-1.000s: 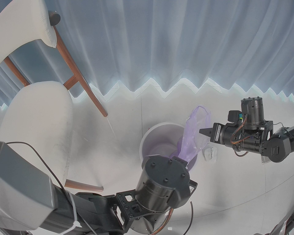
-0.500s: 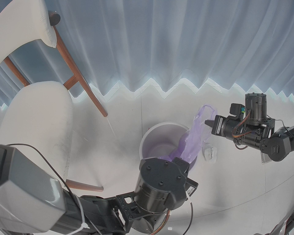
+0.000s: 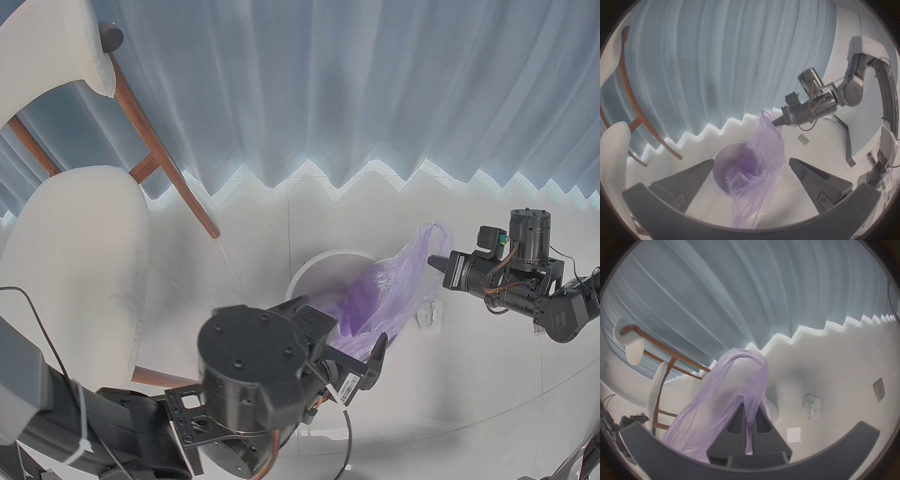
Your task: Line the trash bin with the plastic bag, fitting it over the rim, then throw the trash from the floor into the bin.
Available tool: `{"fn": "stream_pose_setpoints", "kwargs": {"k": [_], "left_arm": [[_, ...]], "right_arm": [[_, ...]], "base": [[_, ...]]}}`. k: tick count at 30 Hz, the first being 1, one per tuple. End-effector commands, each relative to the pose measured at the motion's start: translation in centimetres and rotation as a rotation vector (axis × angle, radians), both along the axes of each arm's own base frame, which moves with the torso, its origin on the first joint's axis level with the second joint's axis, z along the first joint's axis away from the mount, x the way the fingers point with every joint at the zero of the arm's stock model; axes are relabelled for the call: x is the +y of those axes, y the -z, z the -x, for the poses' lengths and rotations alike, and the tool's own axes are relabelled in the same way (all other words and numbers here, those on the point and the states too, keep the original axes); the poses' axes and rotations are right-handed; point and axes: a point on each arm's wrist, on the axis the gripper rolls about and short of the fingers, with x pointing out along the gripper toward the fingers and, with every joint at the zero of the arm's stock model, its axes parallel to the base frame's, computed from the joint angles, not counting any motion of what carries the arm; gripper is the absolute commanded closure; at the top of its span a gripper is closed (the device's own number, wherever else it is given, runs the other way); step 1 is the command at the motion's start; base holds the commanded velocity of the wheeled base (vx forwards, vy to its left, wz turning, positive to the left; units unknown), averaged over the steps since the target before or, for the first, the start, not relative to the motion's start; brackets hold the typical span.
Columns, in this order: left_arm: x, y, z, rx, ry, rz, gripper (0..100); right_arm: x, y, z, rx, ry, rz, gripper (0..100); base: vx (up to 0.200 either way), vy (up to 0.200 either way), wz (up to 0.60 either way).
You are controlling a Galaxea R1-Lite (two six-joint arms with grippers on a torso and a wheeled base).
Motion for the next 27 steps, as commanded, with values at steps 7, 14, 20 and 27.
{"fn": "stream_pose_setpoints", "kwargs": {"k": [7,14,20,27], "left_arm": [[6.8,2.2,1.1,0.081,0.002,-0.108,0],[7.3,3.2,0.7,0.096,0.016,-0.177,0],[6.8,4.8,-0.2,0.118,0.021,-0.237,0],[5.7,6.1,-0.9,0.139,0.033,-0.277,0]], "right_arm": [[0.1,1.1,0.1,0.004,-0.01,0.022,100],[0.0,1.6,-0.3,0.015,-0.006,0.025,100],[0.2,2.0,-0.5,0.023,-0.008,0.028,100],[0.0,2.1,-0.4,0.029,-0.003,0.025,100]], "base": [[0.0,0.0,0.0],[0.0,0.0,0.0],[0.0,0.0,0.0],[0.0,0.0,0.0]]}}
